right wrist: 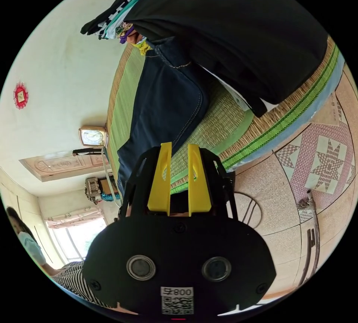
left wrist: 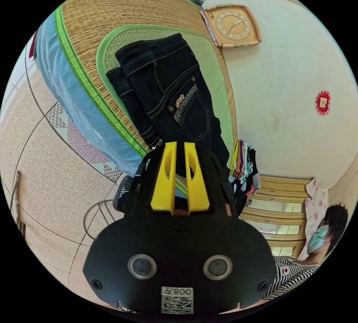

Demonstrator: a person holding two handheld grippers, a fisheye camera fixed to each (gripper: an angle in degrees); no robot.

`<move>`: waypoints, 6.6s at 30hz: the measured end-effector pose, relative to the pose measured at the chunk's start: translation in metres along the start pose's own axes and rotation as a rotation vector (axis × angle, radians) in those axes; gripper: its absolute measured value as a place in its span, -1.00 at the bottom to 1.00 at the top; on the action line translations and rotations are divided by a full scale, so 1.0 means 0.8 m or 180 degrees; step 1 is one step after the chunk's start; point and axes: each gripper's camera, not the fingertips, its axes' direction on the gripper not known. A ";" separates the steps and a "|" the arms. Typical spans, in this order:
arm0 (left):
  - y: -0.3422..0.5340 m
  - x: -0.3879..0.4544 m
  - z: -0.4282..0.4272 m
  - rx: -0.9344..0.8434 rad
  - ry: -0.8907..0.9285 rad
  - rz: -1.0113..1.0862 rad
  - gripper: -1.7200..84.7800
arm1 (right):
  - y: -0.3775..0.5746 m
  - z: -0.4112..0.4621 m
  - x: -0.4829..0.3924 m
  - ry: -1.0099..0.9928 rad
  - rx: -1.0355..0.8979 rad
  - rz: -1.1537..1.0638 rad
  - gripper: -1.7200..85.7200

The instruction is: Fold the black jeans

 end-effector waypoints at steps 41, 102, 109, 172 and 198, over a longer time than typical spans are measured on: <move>-0.084 0.012 -0.010 -0.0115 0.0032 -0.0218 -0.84 | -0.014 -0.019 -0.006 -0.0284 -0.0077 0.0066 -0.85; -0.224 0.091 -0.121 -0.0102 -0.0720 0.0433 -0.76 | -0.046 0.023 -0.569 0.1181 -0.1276 -0.2827 -0.92; -0.175 0.031 -0.125 -0.0030 -0.0308 0.0052 -0.74 | 0.020 0.013 -0.561 0.1161 -0.1565 -0.2732 -0.87; -0.127 0.302 0.157 -0.1800 -0.0830 0.1825 -0.93 | -0.114 -0.101 -0.476 0.3184 -0.0539 -0.1938 -0.92; -0.127 0.325 0.154 -0.2075 -0.0995 0.1925 -0.96 | -0.125 -0.167 -0.404 0.3375 -0.0957 -0.1713 -0.96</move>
